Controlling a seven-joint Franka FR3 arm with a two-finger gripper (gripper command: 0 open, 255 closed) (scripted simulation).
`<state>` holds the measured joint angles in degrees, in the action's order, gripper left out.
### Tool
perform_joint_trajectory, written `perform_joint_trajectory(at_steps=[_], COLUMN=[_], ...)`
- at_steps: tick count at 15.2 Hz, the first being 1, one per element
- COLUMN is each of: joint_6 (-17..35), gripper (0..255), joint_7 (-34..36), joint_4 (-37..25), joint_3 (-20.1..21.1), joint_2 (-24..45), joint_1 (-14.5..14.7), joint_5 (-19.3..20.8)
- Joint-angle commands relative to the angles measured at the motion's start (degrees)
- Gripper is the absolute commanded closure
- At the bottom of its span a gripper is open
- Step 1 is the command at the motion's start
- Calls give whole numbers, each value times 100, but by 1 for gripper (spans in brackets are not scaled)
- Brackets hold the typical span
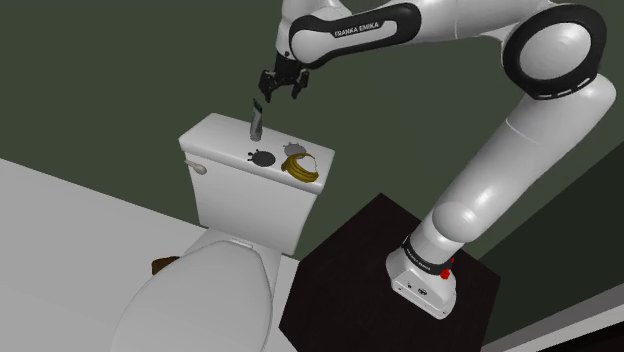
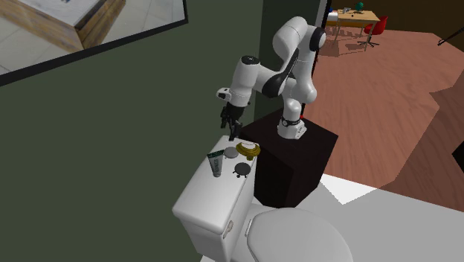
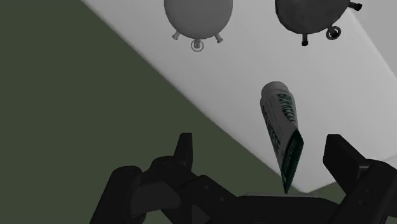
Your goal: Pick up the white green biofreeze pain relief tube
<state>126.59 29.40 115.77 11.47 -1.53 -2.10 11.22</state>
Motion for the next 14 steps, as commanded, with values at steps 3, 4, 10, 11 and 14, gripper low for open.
perform_joint_trajectory(at_steps=[3,4,10,11,14], joint_6=[137,149,267,332,525], gripper=[0,0,0,0,0], joint_7=[634,775,1201,1224,1295], joint_4=[-807,-1032,-1683,-1639,-1516], joint_3=[39,30,-49,-55,-76], joint_2=[884,1106,1830,1854,1931], joint_1=[67,99,228,229,236], joint_5=[364,450,718,737,798])
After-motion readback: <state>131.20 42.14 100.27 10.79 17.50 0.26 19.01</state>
